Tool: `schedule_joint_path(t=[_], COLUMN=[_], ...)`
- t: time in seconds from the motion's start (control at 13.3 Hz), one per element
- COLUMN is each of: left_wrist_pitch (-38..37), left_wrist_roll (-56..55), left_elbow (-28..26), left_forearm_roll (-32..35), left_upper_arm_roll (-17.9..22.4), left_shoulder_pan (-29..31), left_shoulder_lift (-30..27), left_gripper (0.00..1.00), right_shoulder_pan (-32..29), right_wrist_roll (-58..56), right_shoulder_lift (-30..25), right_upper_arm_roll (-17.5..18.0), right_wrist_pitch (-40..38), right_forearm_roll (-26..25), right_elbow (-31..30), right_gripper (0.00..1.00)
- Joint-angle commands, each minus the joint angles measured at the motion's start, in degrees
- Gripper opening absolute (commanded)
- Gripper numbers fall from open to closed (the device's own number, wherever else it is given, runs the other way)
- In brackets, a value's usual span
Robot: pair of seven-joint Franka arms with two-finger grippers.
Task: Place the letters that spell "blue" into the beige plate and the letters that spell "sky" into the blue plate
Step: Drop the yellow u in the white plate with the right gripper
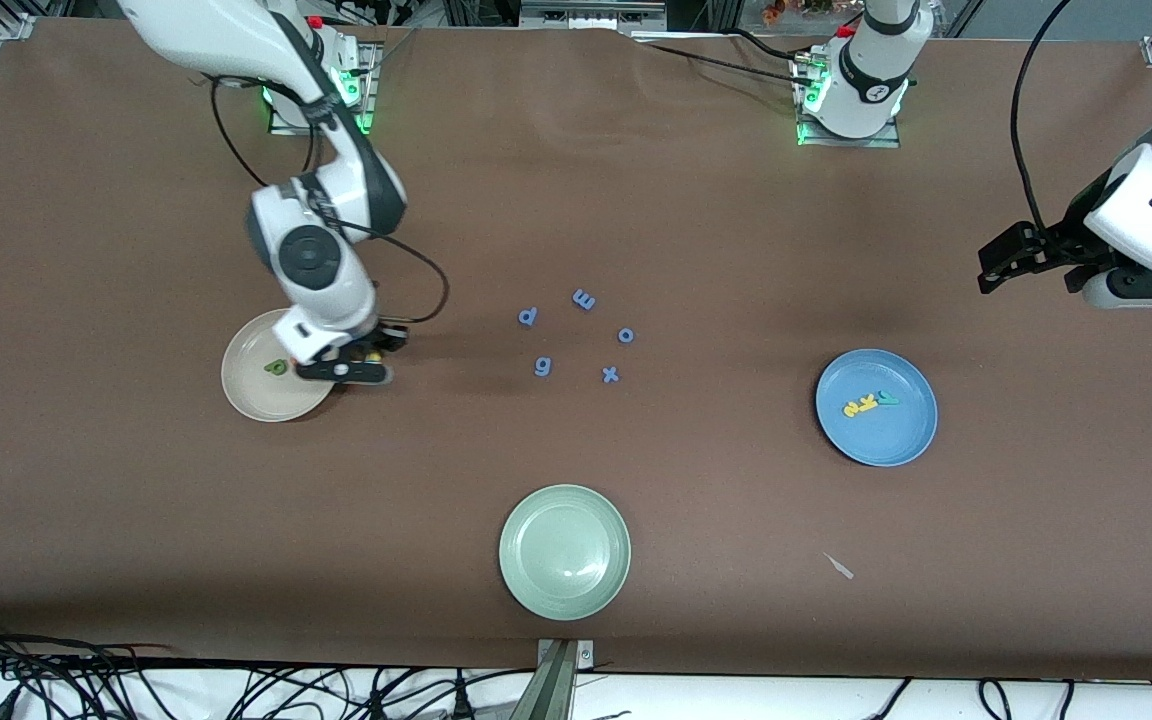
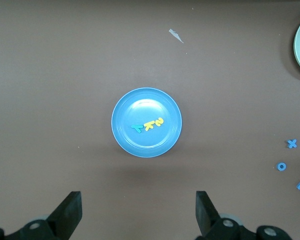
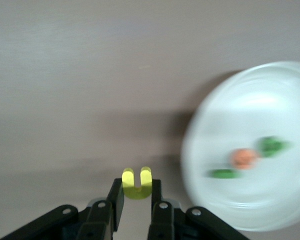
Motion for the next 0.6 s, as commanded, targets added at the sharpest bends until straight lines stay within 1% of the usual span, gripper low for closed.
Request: schedule_joint_path(t=[0.0,0.08,0.15,0.23,0.3,0.38,0.53], left_wrist_pitch=[0.7,0.7,0.4,-1.8,-2.7,-2.8,-2.8], left_wrist_roll=[0.3,0.3,0.2,0.3,0.7,0.7,0.3], left_elbow=[-2.4,-2.4,-2.3,-1.2,-0.4,-0.2,-0.2], left_forearm_roll=[-0.9,-0.9,-0.9,-0.9,-0.9,-0.9,-1.0], left_upper_arm_roll=[0.3,0.4,0.3,0.3,0.3,0.3,0.2], left_shoulder_pan=[-0.6,-0.8,-0.8,-0.7,-0.4,-0.4,-0.5], left_shoulder_lift=[-2.4,-2.4,-2.4,-1.8,-1.4,-1.2,-1.2], left_gripper=[1.0,1.0,1.0,1.0,1.0,1.0,1.0], right_shoulder_pan=[0.0,0.0,0.0,0.0,0.0,0.0,0.0], right_wrist_roll=[-11.4,-13.4,-14.8,-16.7,-17.0,-17.3,-19.5], right_shoulder_lift=[-6.7,-9.7,-12.3,-14.1,-15.6,-16.5,-16.1], right_upper_arm_roll=[-5.3,-6.9,-8.3,-9.6,-11.1,-11.6,-12.2], right_wrist_pitch=[-3.4,-2.6,-2.6,-4.1,-7.3,-12.5,-26.5], right_forearm_roll=[0.5,0.5,0.6,0.5,0.8,1.5,4.6], right_elbow=[-5.6,-9.5,-11.6,-11.6,-10.3,-7.4,3.5], right_gripper=[0.11,0.11,0.23,0.66,1.0,1.0,1.0])
